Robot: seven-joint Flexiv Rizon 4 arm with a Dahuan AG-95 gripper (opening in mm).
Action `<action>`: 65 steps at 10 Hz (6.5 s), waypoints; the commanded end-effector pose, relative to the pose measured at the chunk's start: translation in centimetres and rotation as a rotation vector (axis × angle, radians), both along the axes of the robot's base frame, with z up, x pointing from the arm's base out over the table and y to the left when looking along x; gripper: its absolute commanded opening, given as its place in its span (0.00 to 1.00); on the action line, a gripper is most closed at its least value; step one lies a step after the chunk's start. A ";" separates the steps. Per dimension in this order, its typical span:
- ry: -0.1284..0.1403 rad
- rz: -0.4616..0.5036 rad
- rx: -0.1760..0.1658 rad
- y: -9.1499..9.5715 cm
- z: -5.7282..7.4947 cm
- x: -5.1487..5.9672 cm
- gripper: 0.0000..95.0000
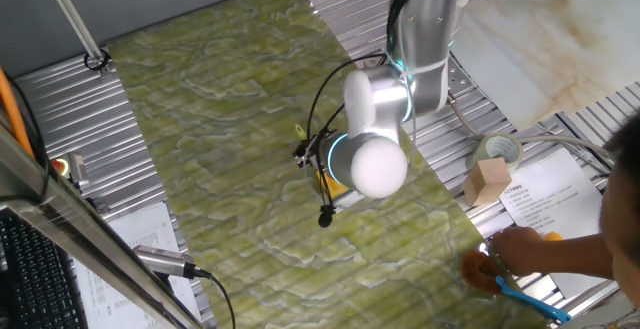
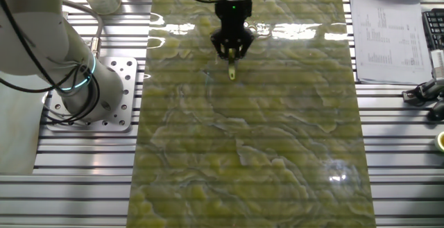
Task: Scrub the table with a brush
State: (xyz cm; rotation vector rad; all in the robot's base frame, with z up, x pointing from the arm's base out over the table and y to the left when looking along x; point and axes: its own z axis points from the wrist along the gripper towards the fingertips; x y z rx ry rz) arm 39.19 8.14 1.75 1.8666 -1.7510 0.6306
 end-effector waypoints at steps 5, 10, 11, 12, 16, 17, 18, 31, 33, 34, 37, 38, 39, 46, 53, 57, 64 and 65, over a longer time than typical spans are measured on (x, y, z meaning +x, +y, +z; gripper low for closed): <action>0.010 0.007 0.003 0.7 -0.5 7.9 0.00; 0.027 0.001 0.008 1.6 0.1 13.3 0.00; 0.040 0.011 0.015 1.6 0.1 13.2 0.00; 0.042 0.010 0.017 1.5 -0.4 12.4 0.00; 0.037 0.013 0.019 1.2 -1.2 8.3 0.00; 0.052 0.022 0.007 1.2 -0.3 6.3 0.00; 0.052 0.018 0.006 1.2 -0.1 4.8 0.00; 0.003 -0.067 -0.032 6.0 -0.6 5.2 0.00; 0.024 -0.050 -0.038 6.1 0.3 8.3 0.00; 0.032 -0.041 -0.043 6.2 0.6 9.4 0.00; 0.054 -0.003 -0.051 4.7 1.3 10.0 0.00; 0.061 0.013 -0.048 4.0 1.5 10.0 0.00; 0.068 0.023 -0.042 3.1 1.9 10.0 0.00; 0.035 -0.017 0.017 -0.4 5.4 9.3 0.20; -0.058 -0.144 0.126 -5.3 10.2 8.7 0.80; -0.184 -0.362 0.297 -8.4 14.7 9.8 0.00; -0.382 -1.101 0.555 -8.2 15.5 12.0 0.00; -0.391 -1.164 0.560 -7.9 15.6 12.5 0.00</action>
